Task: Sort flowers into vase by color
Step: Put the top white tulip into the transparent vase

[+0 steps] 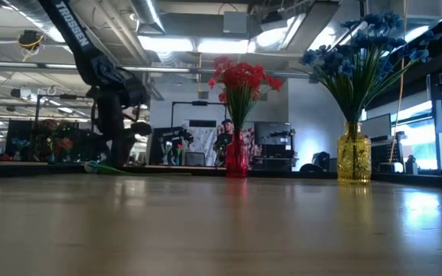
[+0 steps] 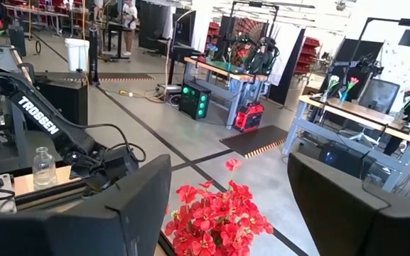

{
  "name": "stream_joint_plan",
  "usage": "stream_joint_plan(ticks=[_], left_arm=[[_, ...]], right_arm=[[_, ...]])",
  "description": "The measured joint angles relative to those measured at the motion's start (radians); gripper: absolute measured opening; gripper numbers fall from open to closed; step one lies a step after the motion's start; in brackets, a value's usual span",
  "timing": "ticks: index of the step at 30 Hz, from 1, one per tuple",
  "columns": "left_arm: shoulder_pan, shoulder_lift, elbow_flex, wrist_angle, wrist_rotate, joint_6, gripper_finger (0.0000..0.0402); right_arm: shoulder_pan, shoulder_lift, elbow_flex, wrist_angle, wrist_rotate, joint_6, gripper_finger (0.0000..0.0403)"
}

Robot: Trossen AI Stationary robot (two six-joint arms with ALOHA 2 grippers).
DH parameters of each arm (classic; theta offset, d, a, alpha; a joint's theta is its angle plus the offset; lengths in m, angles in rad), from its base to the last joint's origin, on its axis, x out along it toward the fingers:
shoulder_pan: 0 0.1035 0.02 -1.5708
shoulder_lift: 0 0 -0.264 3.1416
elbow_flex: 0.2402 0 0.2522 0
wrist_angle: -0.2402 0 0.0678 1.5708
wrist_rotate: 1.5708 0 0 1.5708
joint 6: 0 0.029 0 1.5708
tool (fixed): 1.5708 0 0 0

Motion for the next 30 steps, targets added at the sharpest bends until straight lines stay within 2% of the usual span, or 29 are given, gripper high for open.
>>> stream_joint_plan(ticks=[7,10,14,18,22,25,30], left_arm=[[-0.013,0.016,0.008,-0.023,0.057,-0.108,0.0167],[-0.037,0.016,0.03,-0.063,0.066,-0.105,0.0167],[-0.105,0.014,0.101,-0.217,0.008,-0.063,0.0167],[-0.203,0.012,0.137,-0.336,-0.139,-0.127,0.0167],[-0.158,0.031,0.099,-0.329,-0.136,-0.242,0.0167],[-0.094,0.045,0.078,-0.314,-0.117,-0.256,0.0167],[-0.032,0.089,0.08,-0.201,-0.041,-0.246,0.0167]], right_arm=[[0.0,0.0,0.0,-0.038,0.0,0.007,0.028],[0.0,0.0,0.0,-0.047,0.0,0.007,0.028],[0.0,0.0,0.0,-0.056,0.015,0.005,0.028],[0.0,0.0,0.0,-0.086,0.063,0.004,0.028],[0.0,0.0,0.0,-0.114,0.084,0.004,0.028],[0.0,0.0,0.0,-0.128,0.084,0.003,0.028],[0.0,0.0,0.0,-0.133,0.084,-0.007,0.028]])
